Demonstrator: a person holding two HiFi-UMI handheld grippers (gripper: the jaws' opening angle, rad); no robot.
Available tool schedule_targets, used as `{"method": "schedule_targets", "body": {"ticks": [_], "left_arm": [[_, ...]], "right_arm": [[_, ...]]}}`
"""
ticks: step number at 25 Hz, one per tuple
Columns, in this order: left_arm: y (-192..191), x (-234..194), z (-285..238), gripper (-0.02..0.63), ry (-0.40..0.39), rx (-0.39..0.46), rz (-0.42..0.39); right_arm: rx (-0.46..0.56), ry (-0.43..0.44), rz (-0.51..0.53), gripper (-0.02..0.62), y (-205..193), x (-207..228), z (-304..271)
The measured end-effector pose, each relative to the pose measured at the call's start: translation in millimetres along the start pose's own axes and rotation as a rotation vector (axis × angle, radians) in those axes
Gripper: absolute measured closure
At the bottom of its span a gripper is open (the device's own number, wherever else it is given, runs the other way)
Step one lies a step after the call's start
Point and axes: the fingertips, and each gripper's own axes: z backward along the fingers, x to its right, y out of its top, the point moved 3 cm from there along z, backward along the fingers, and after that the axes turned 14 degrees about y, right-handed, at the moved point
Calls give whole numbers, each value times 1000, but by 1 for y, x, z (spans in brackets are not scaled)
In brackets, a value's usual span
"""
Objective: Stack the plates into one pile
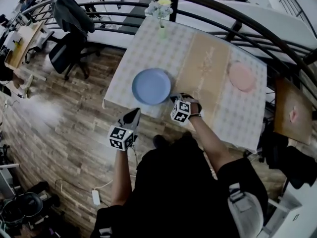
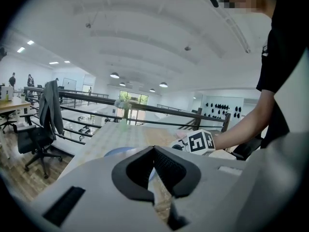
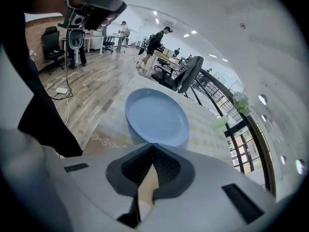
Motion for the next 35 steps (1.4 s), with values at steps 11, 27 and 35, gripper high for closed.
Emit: {"method": "schedule_targets", "body": {"ticks": [11,27,35], "left_arm": [[23,47,-38,606,-112,-2,-46],[41,122,-79,606,-158,-9,-81],[46,152,-91,606,-147,-17,-81]], "right_arm": [[-43,-54,-148,597,-73,9,39],[-91,-106,-215,595,-185,19,91],[-111,-104,-218,595,-230,25,107]]}}
